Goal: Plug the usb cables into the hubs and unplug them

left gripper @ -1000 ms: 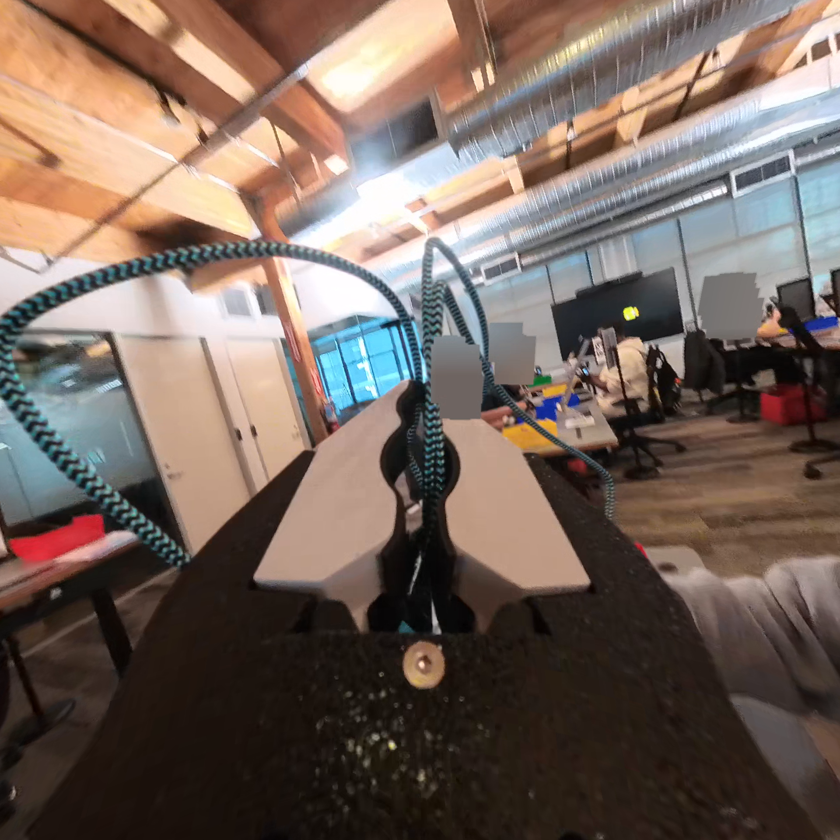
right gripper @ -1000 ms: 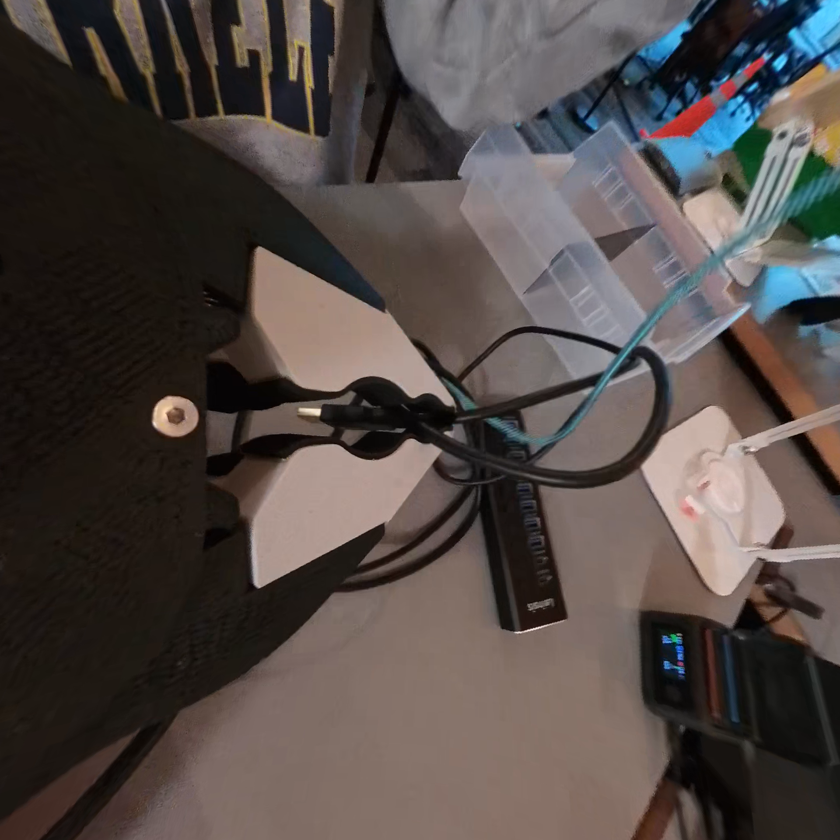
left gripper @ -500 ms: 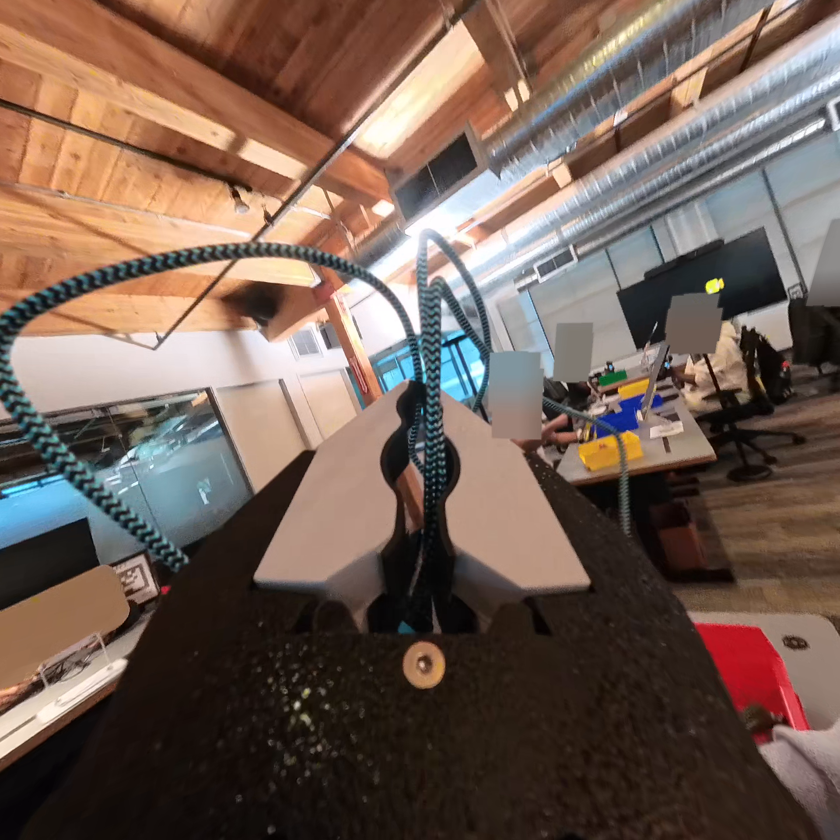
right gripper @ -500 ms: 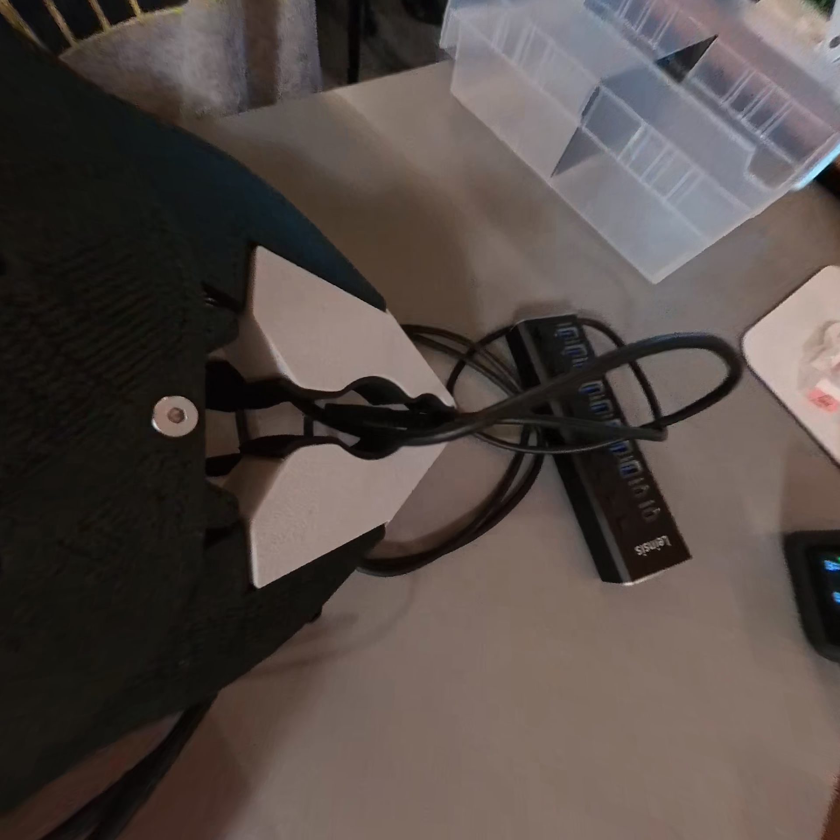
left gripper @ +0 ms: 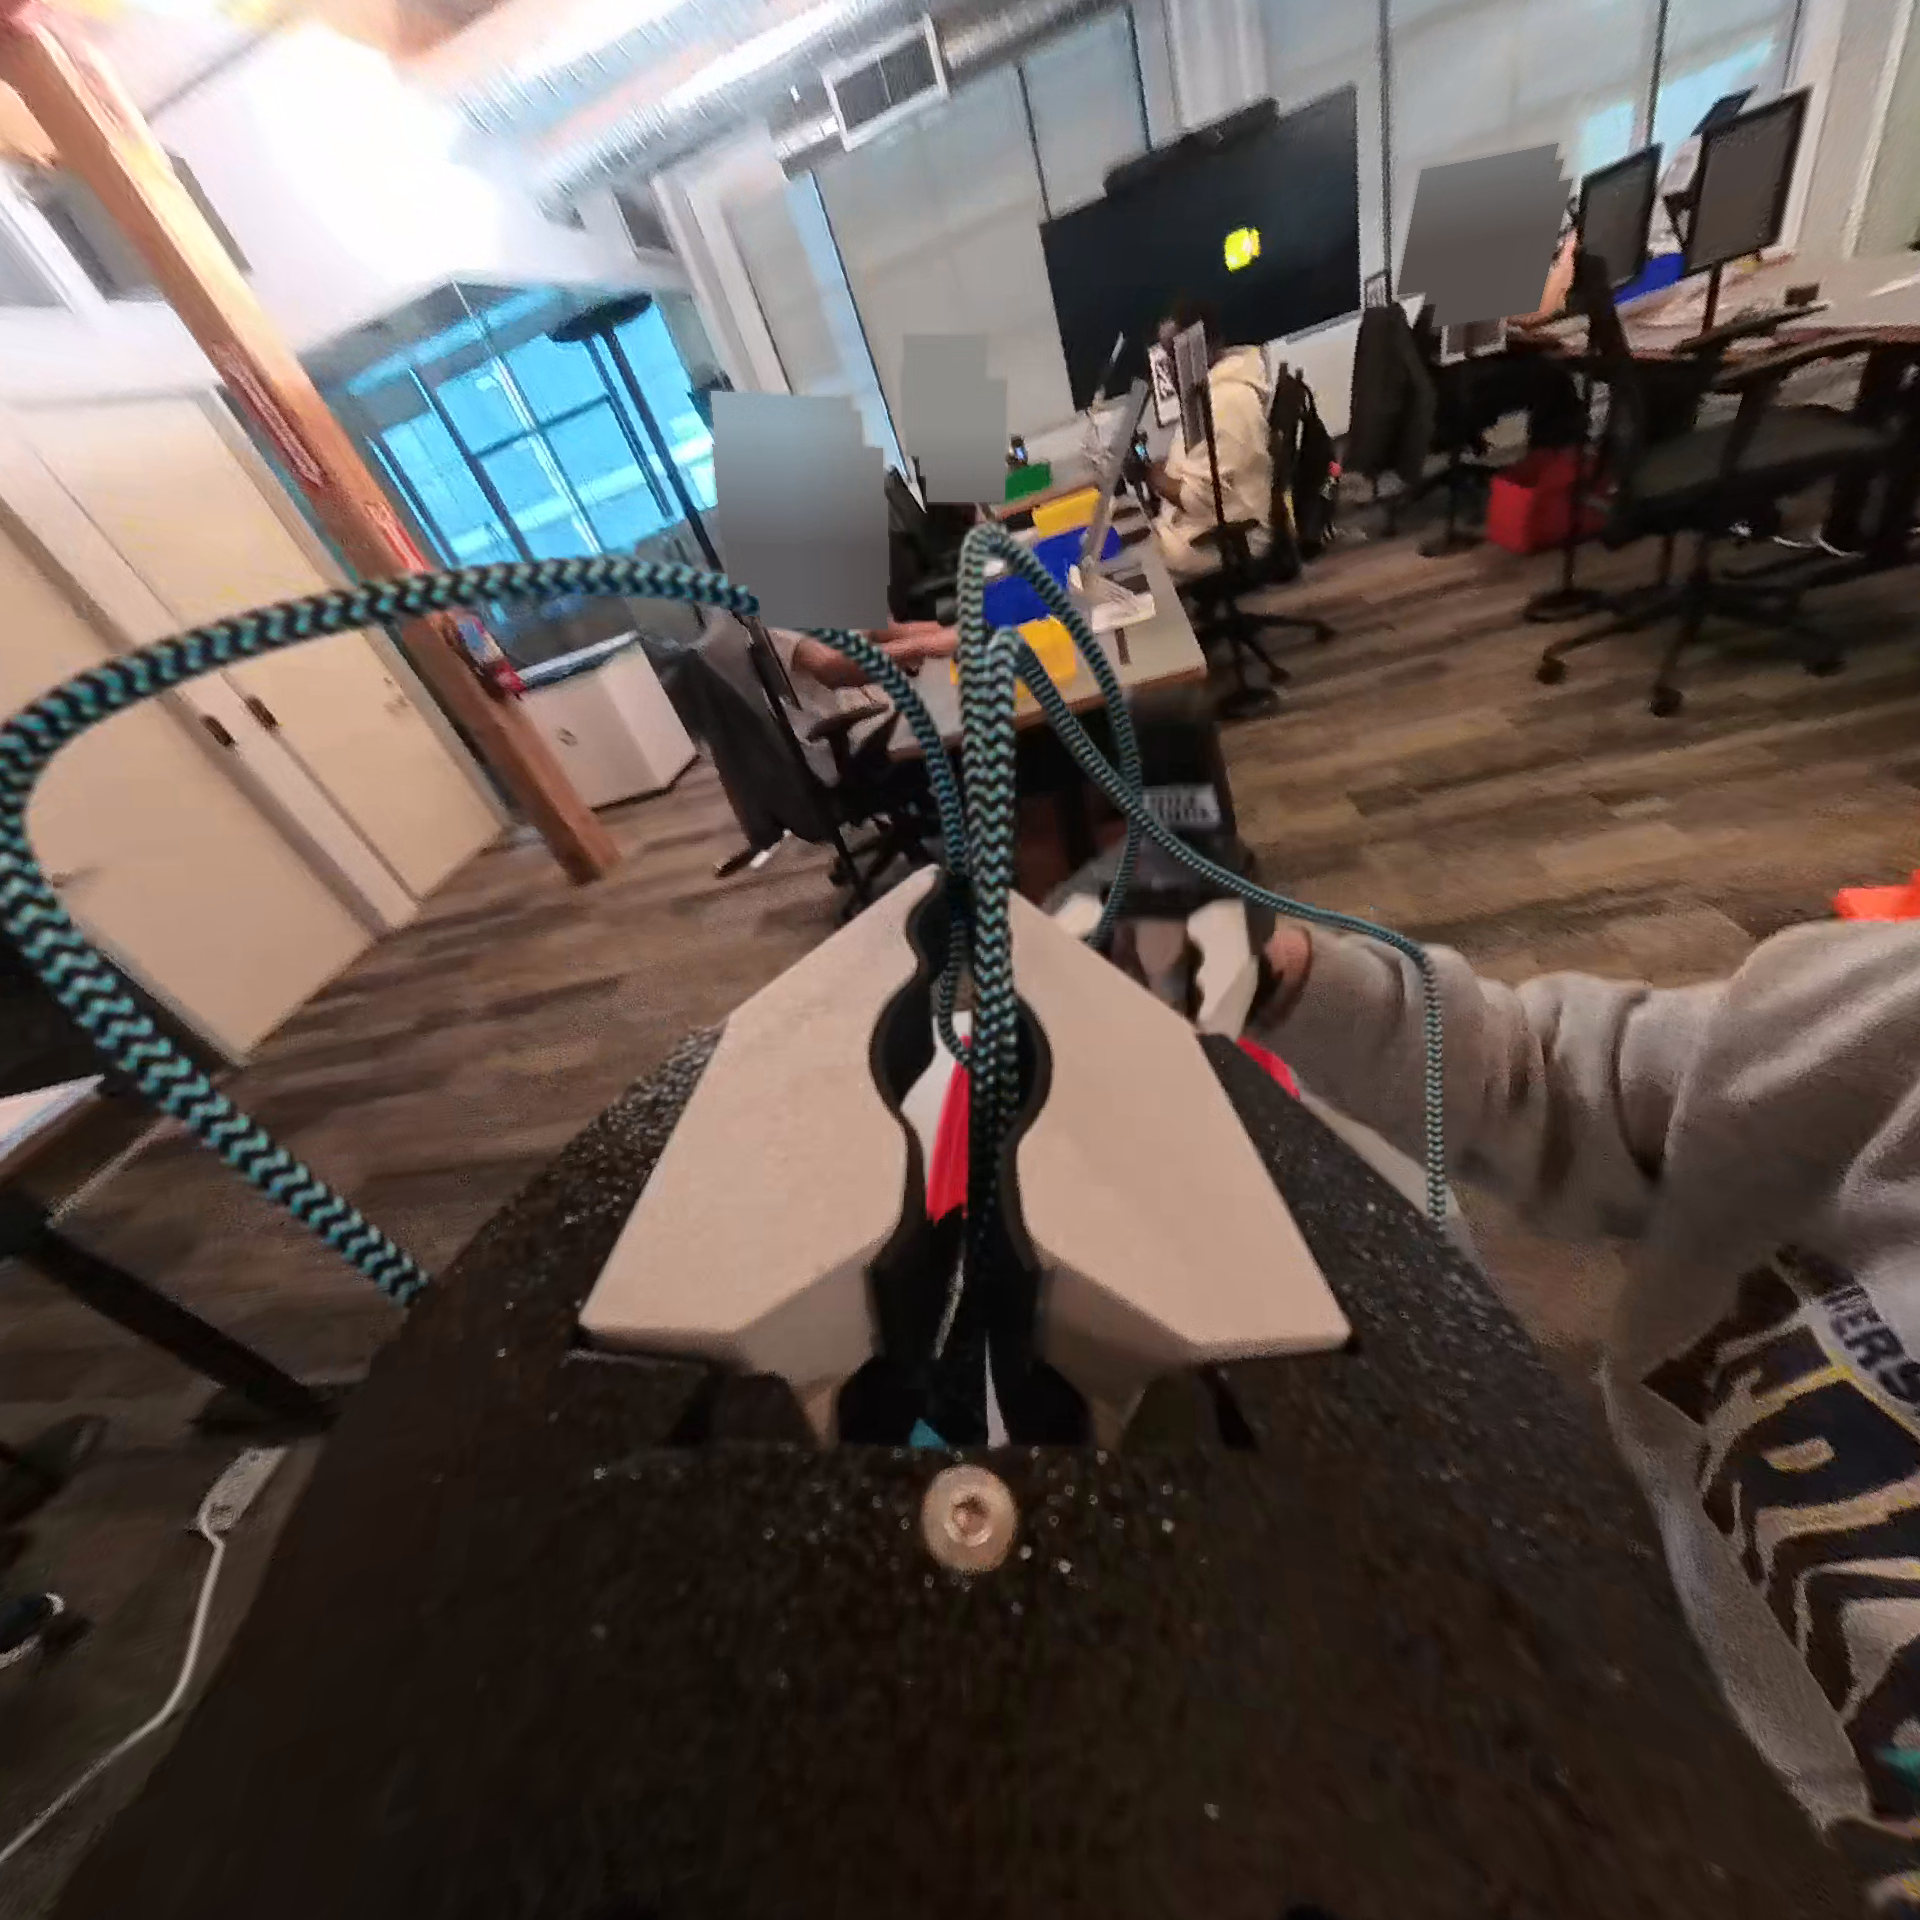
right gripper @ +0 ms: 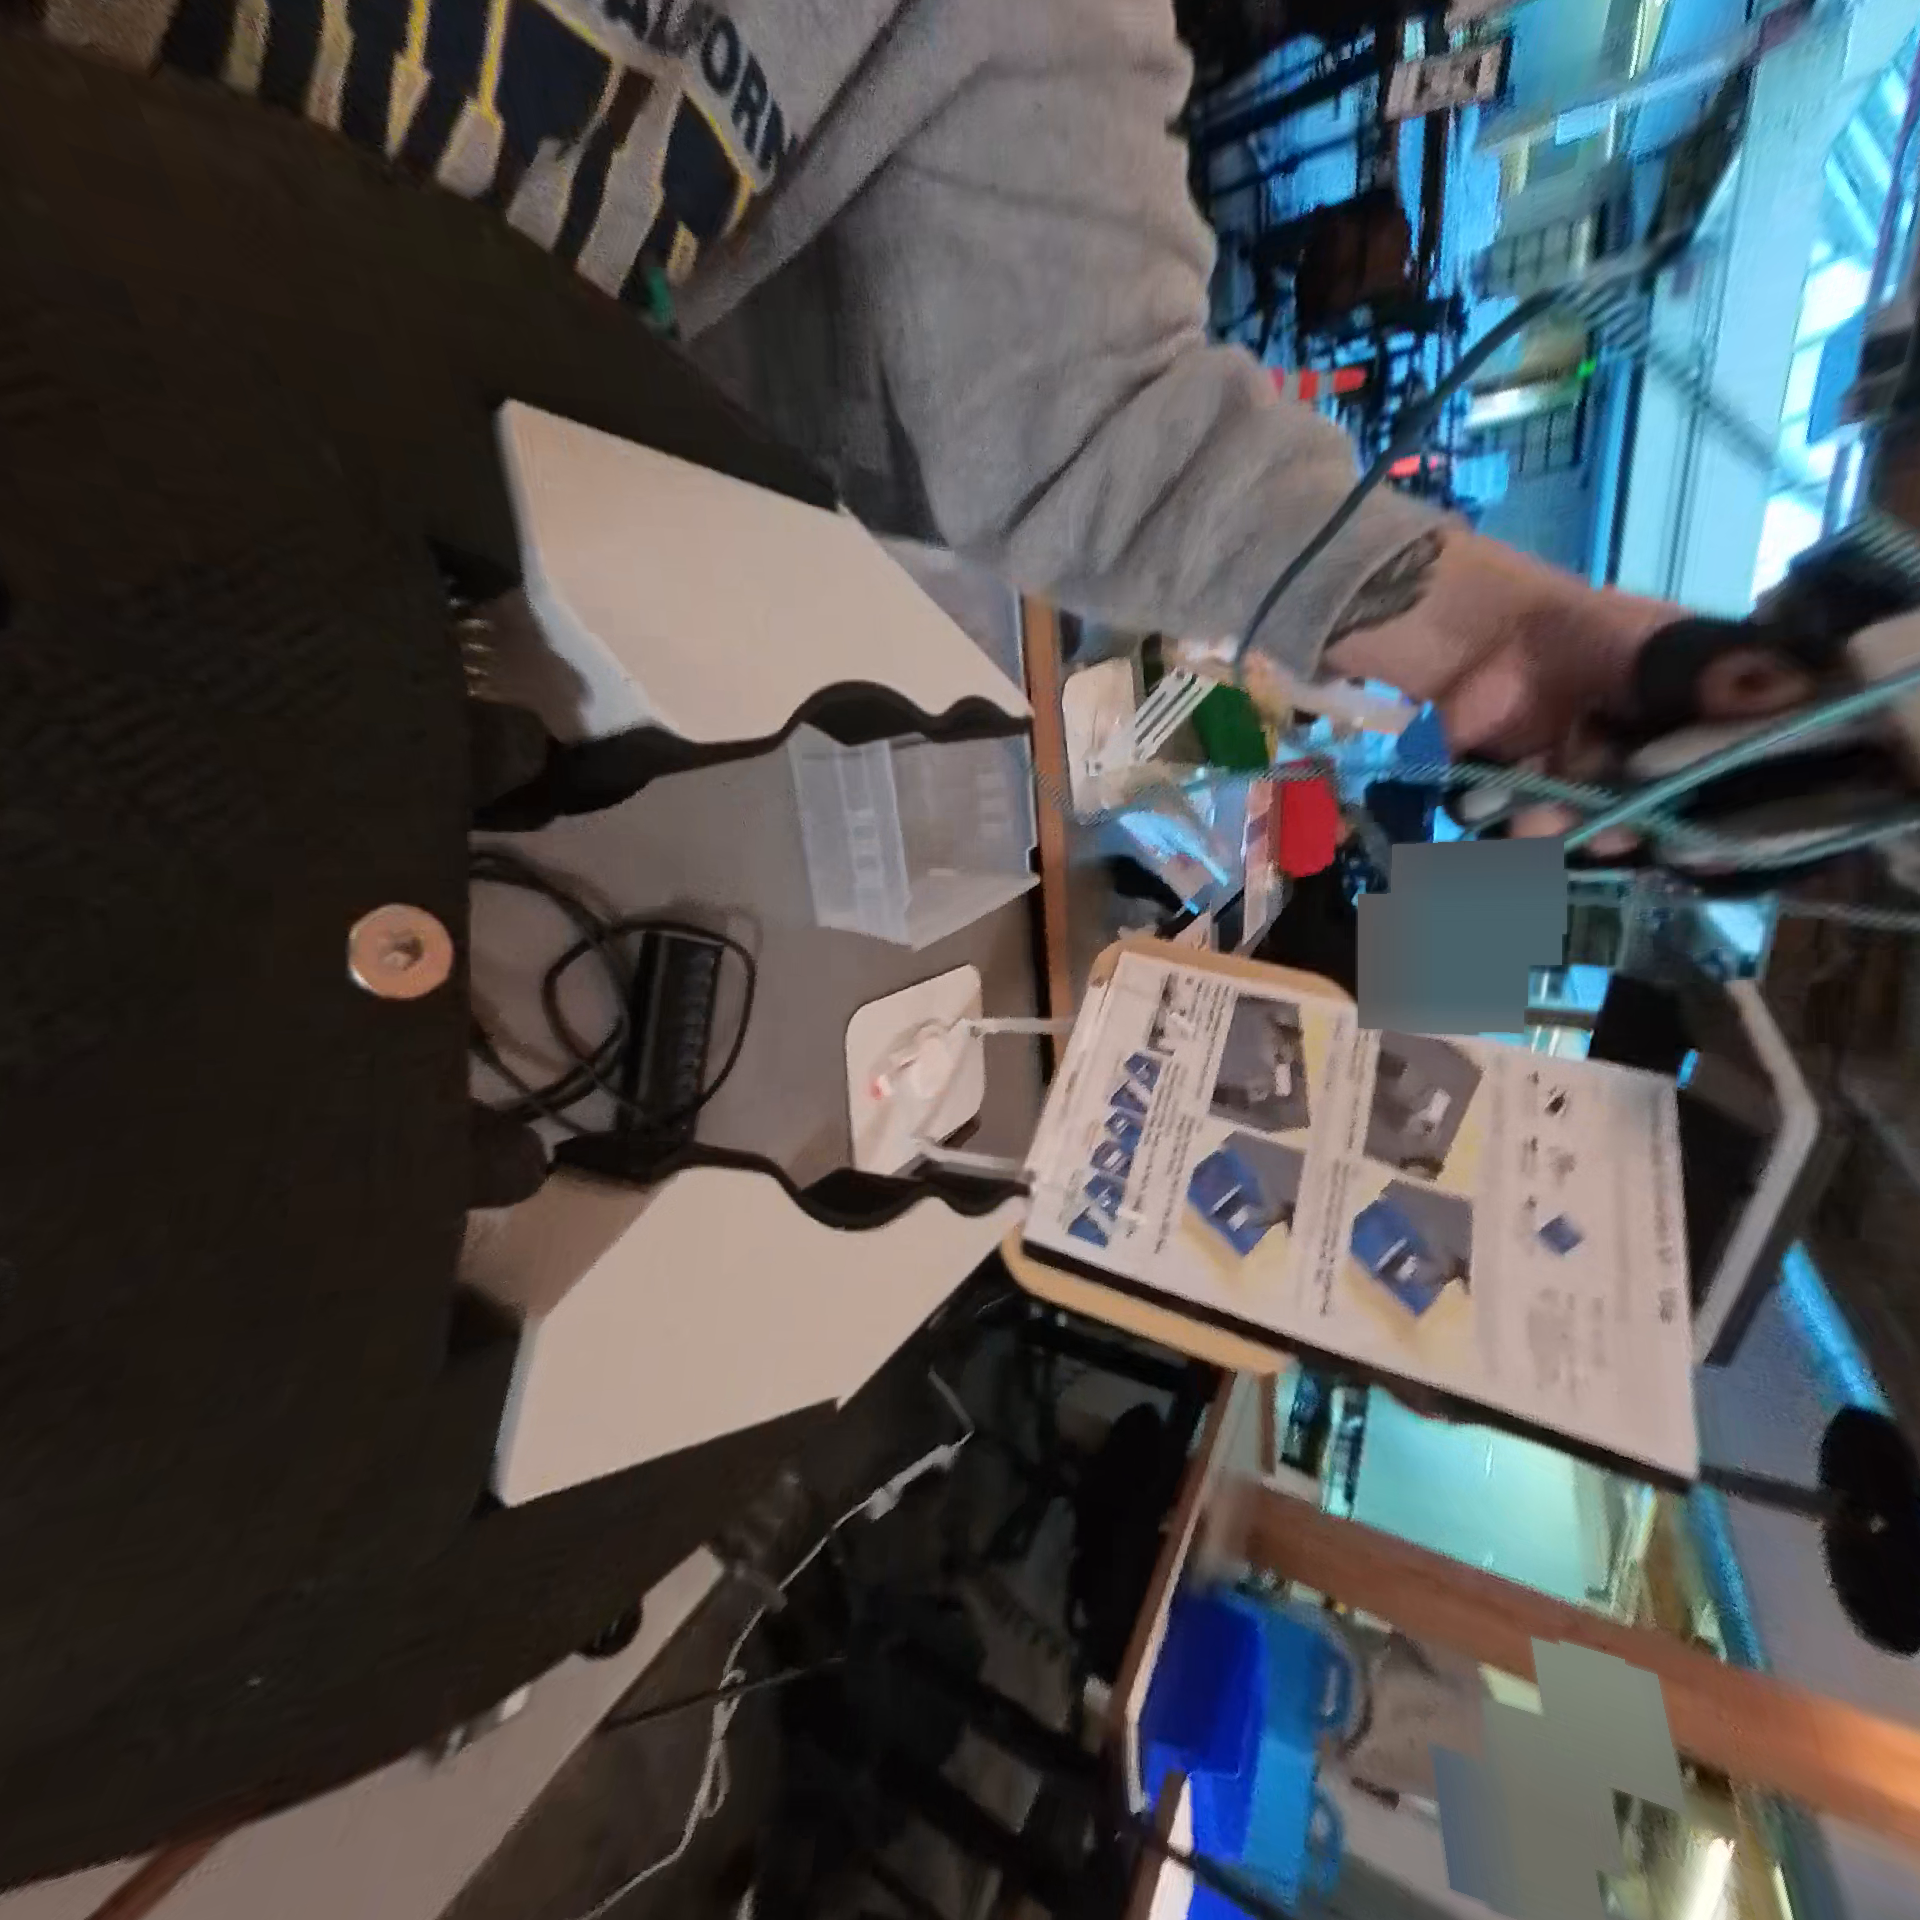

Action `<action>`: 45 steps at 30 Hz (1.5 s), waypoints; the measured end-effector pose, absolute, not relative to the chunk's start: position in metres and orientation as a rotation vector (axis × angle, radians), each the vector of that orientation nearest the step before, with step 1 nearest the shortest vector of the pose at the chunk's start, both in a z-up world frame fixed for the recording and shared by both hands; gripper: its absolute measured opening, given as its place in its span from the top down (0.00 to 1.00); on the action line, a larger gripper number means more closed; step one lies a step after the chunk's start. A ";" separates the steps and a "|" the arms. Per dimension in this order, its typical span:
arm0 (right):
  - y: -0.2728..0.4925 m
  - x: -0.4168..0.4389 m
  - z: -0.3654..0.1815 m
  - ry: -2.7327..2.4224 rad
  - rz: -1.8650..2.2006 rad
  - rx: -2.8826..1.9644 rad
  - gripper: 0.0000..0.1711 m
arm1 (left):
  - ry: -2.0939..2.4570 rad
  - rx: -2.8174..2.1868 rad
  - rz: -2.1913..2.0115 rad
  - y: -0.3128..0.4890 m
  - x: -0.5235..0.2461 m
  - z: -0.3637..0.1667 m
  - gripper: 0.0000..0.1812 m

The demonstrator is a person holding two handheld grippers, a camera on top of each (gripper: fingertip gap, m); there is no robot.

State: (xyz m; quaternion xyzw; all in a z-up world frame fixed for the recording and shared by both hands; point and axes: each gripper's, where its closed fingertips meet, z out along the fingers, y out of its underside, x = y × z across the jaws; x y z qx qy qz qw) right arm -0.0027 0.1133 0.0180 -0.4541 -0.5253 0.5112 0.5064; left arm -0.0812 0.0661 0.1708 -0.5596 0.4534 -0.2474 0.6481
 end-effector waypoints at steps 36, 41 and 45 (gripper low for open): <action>0.154 0.020 0.119 -1.477 0.595 -1.181 1.00 | 0.915 -1.162 -0.729 0.090 -0.009 0.098 0.99; 0.175 0.059 0.168 -1.420 0.565 -1.167 1.00 | 0.873 -1.019 -0.825 0.066 -0.014 0.108 0.95; 0.188 0.096 0.180 -1.427 0.545 -1.199 1.00 | 0.813 -1.042 -0.849 0.062 -0.028 0.090 0.94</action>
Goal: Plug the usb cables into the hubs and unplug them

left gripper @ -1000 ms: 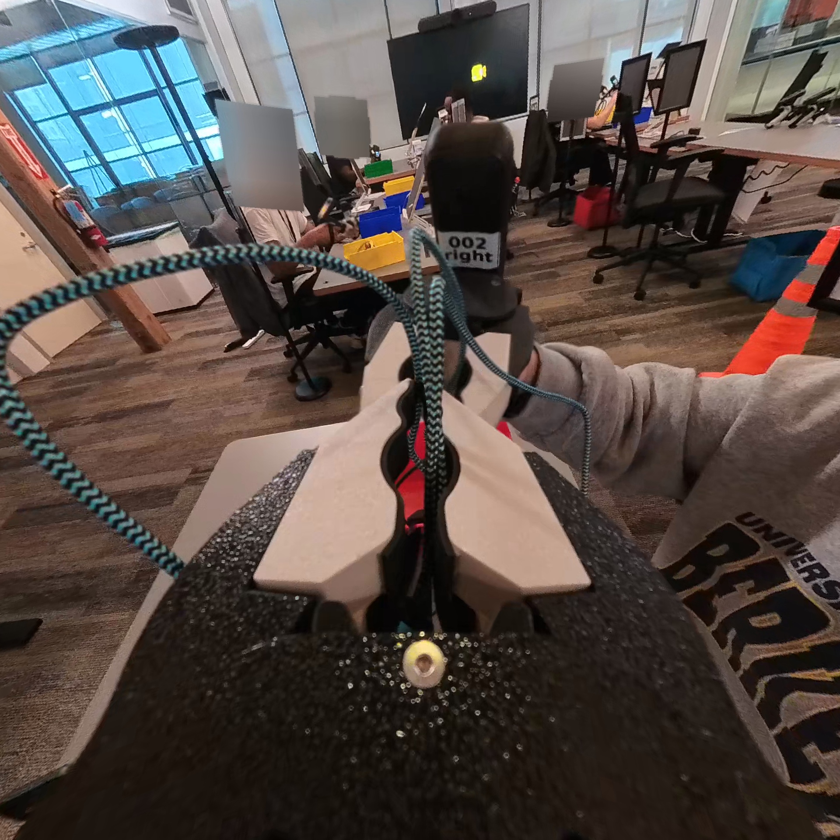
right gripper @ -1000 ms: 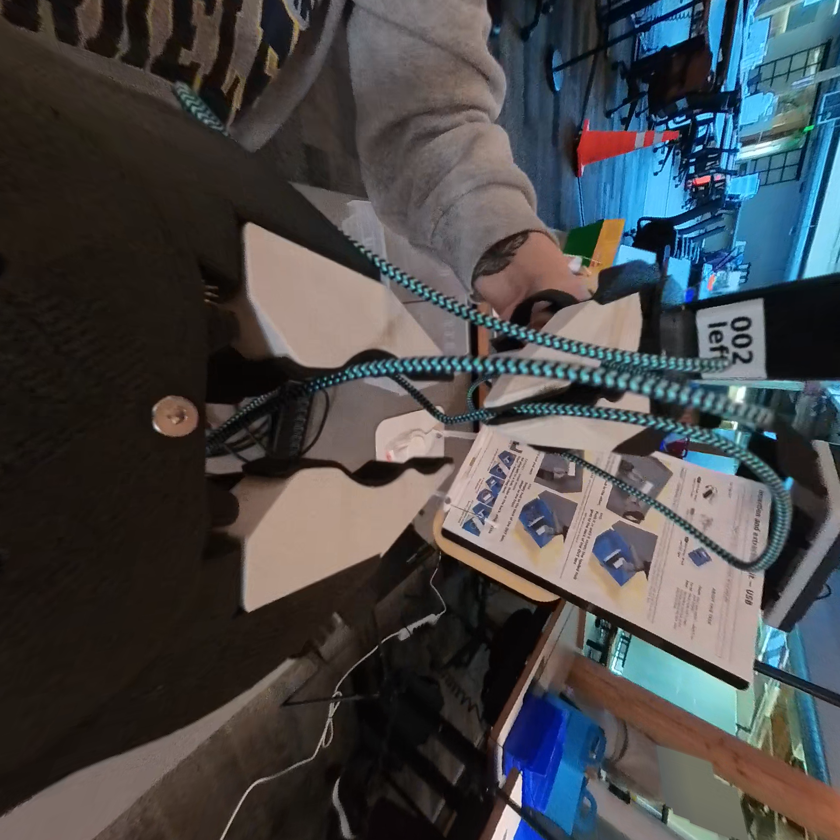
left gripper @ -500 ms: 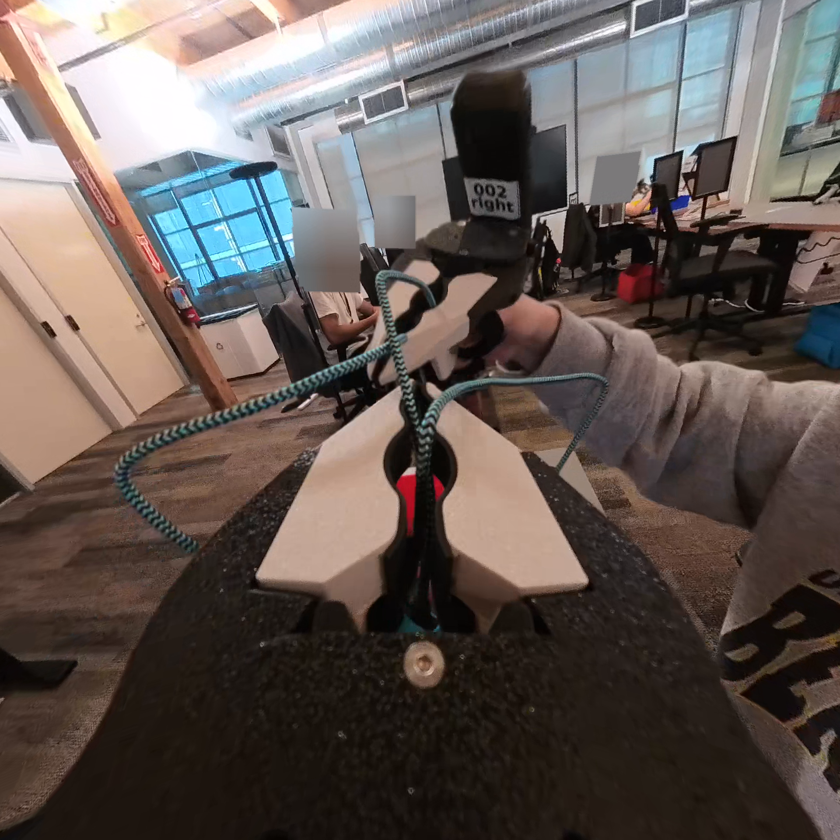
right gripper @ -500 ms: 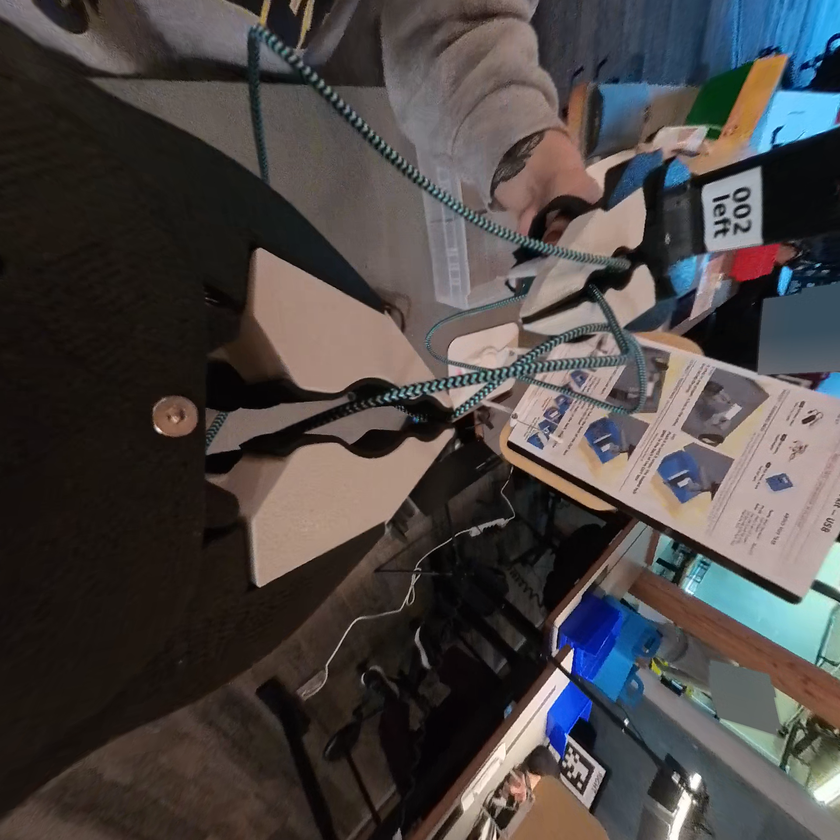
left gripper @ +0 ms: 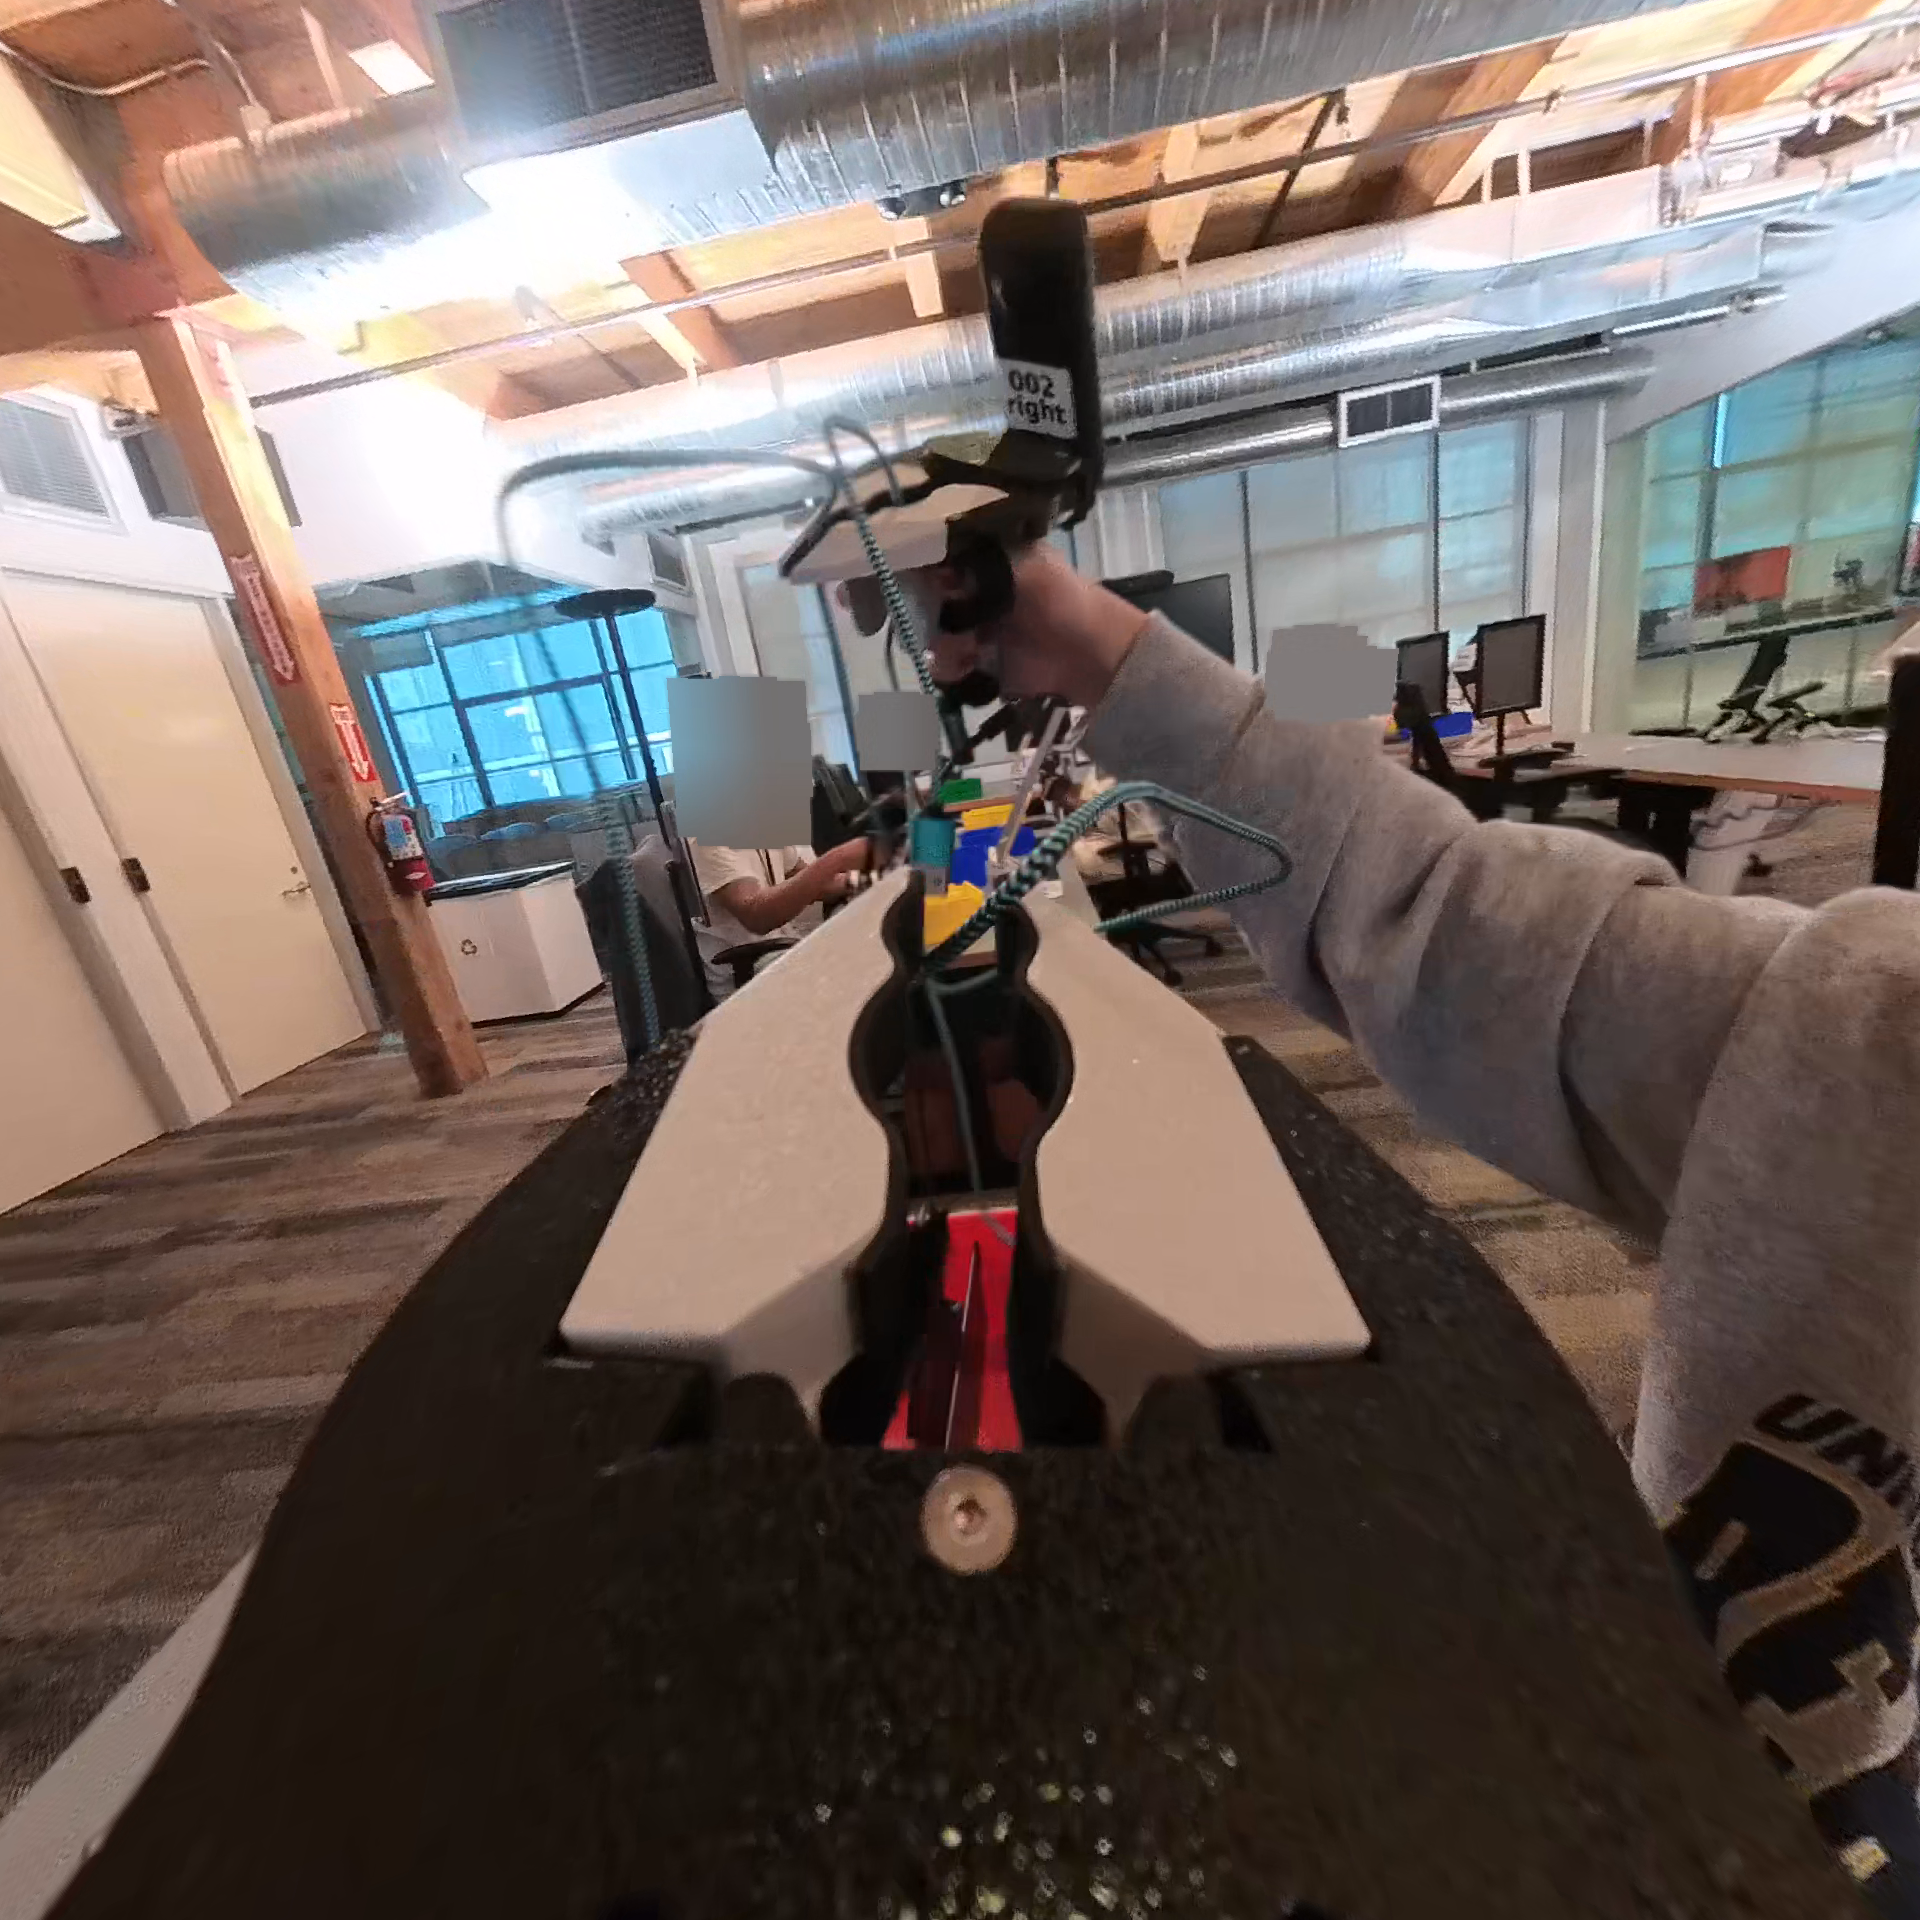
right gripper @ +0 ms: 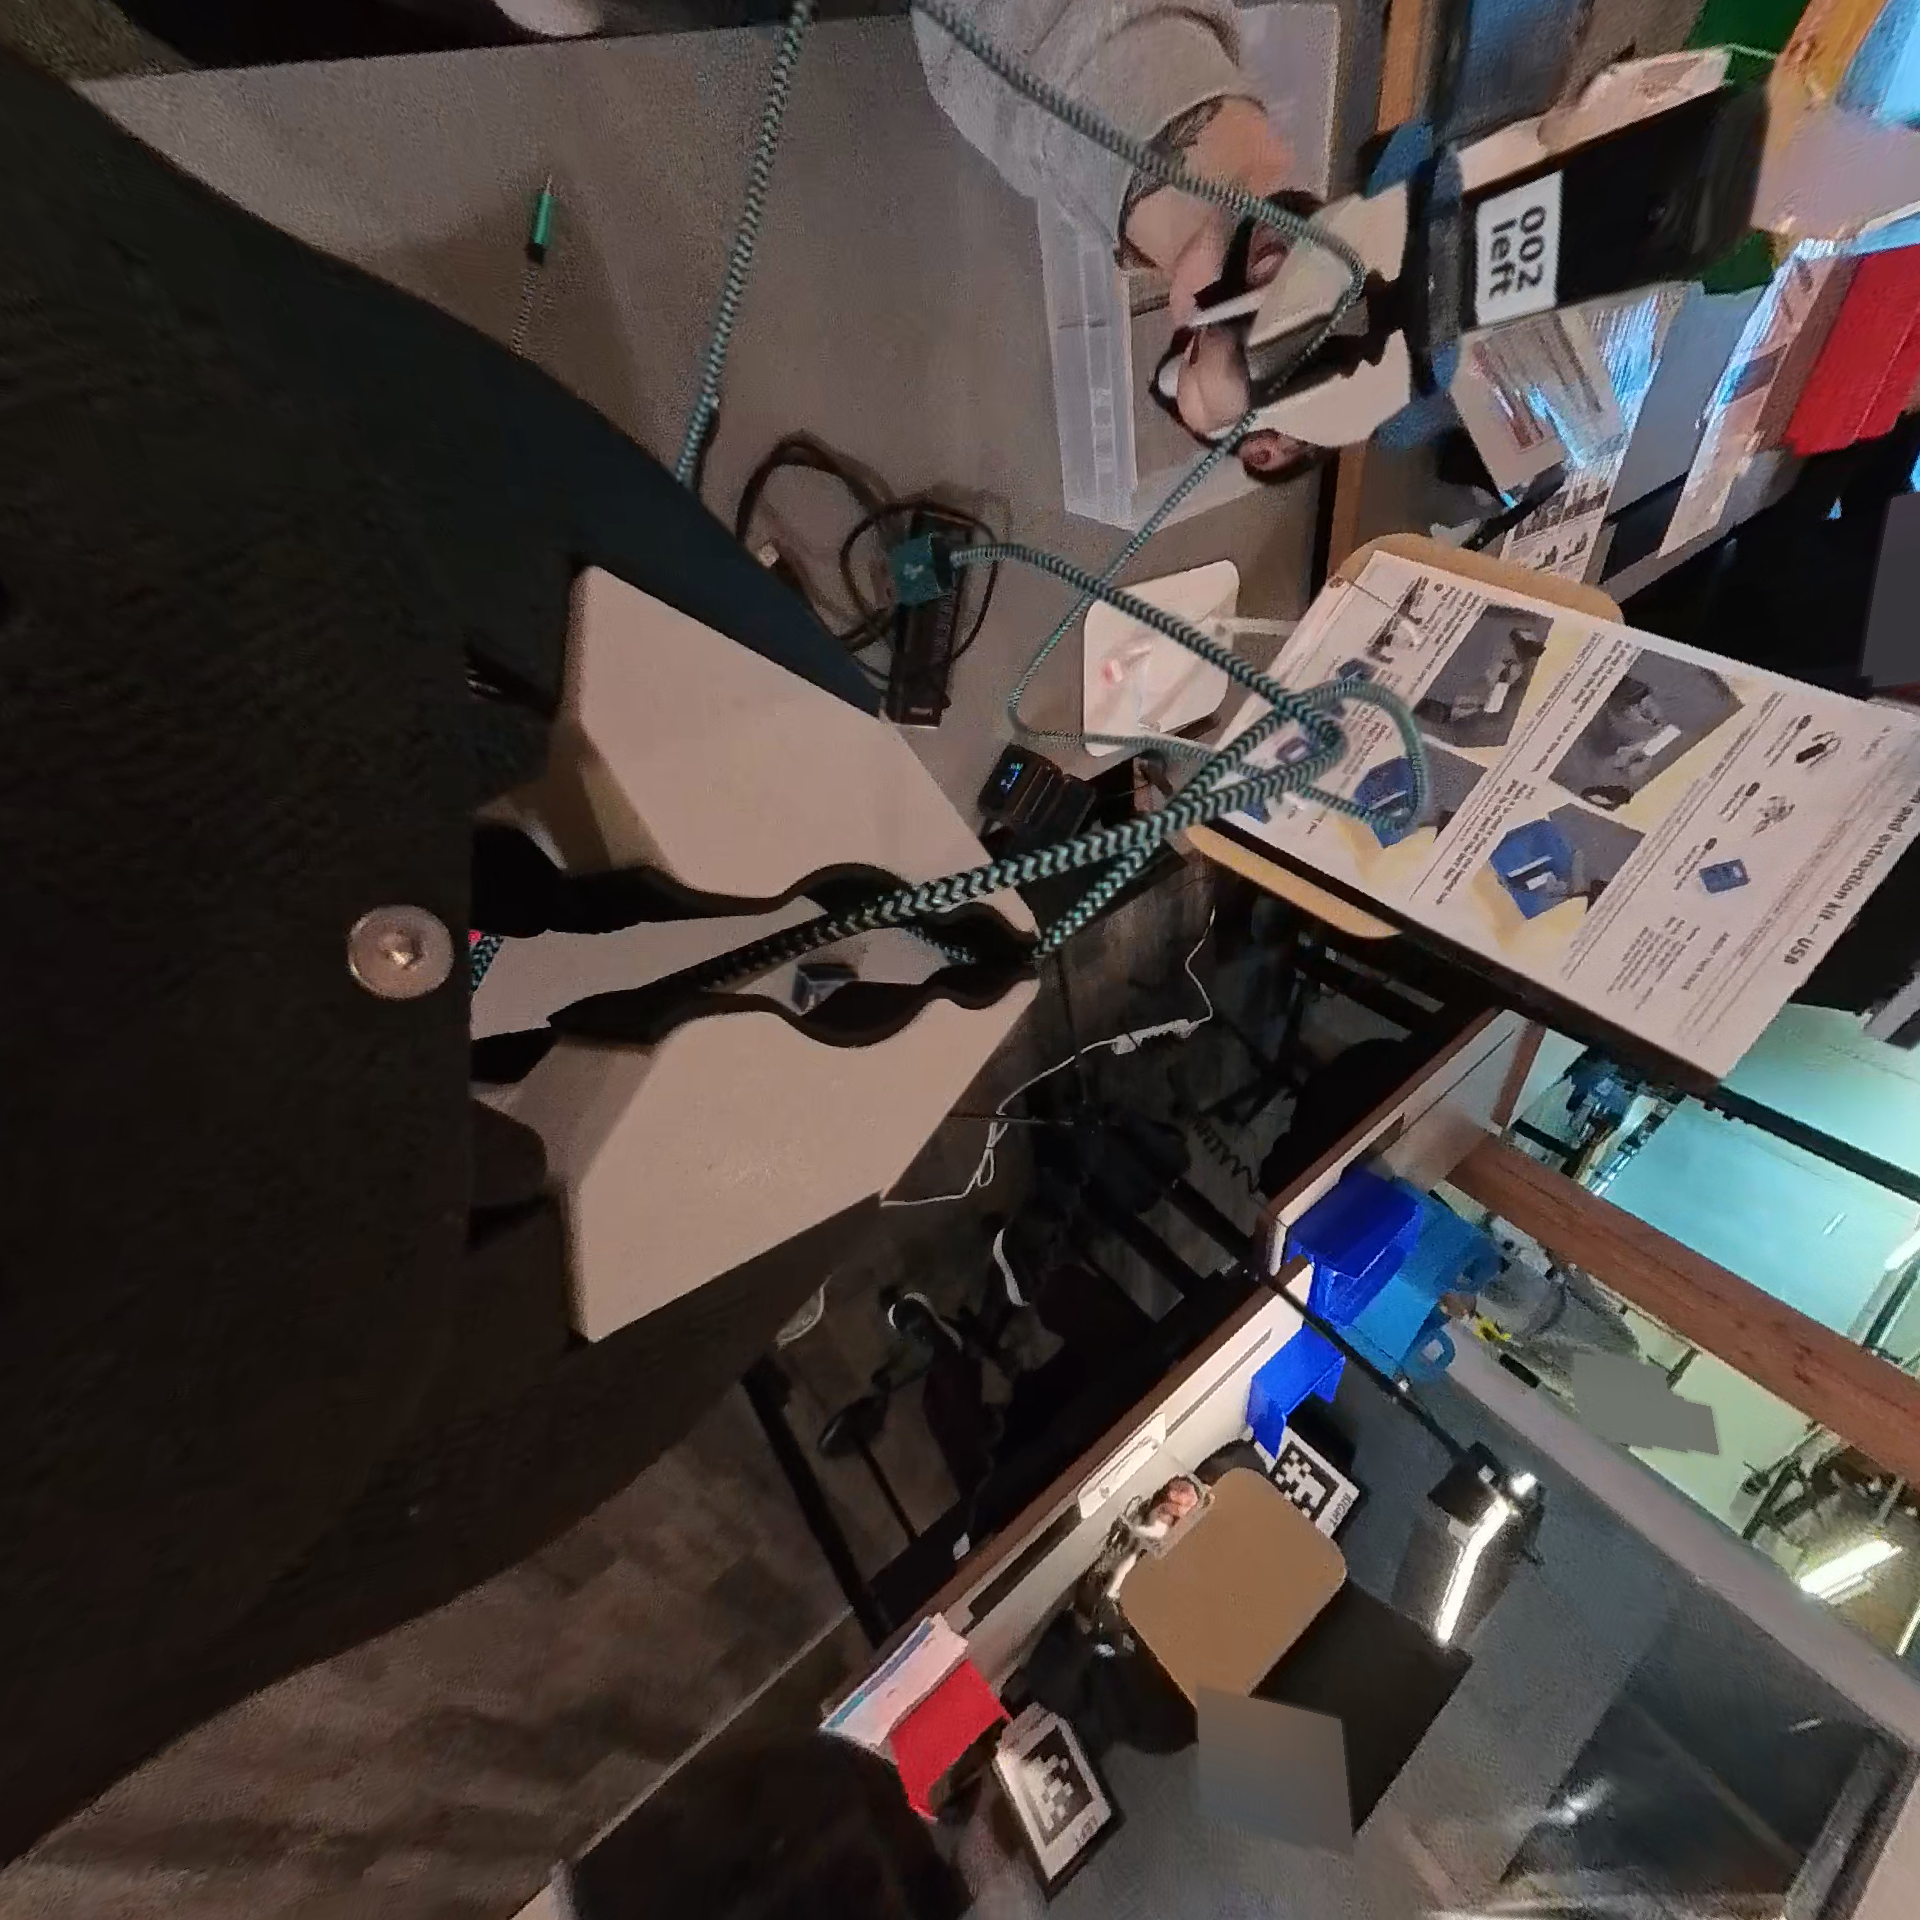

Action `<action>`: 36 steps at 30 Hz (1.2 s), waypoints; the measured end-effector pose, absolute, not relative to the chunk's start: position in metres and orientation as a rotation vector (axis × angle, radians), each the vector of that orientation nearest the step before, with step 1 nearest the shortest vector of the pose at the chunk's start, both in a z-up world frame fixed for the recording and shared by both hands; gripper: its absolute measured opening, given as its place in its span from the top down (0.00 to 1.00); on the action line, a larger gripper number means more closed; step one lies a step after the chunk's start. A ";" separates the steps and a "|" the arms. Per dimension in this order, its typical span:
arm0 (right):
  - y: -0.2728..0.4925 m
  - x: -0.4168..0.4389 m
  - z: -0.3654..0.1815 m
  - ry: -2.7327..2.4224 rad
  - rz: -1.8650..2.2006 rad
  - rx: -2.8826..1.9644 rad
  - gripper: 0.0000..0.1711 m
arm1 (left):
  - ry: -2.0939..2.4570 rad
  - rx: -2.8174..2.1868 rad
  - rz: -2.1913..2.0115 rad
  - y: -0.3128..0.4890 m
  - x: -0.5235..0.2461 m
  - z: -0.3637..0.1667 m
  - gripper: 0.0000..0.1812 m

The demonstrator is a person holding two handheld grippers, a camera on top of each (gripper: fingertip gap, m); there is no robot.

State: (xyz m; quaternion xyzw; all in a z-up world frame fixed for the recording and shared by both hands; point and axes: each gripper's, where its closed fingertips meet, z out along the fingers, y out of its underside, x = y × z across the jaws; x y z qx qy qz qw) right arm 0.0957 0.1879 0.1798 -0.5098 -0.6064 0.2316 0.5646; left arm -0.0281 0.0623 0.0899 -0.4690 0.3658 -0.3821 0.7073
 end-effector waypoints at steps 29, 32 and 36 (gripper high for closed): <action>0.230 0.231 0.068 -1.490 0.304 -1.323 1.00 | 0.557 -1.412 -0.992 0.033 -0.123 -0.077 0.82; 0.231 0.233 0.064 -1.494 0.284 -1.319 1.00 | 0.555 -1.427 -1.020 0.035 -0.120 -0.083 0.83; 0.232 0.233 0.043 -1.574 0.153 -1.357 1.00 | 0.569 -1.448 -1.036 0.038 -0.110 -0.092 0.83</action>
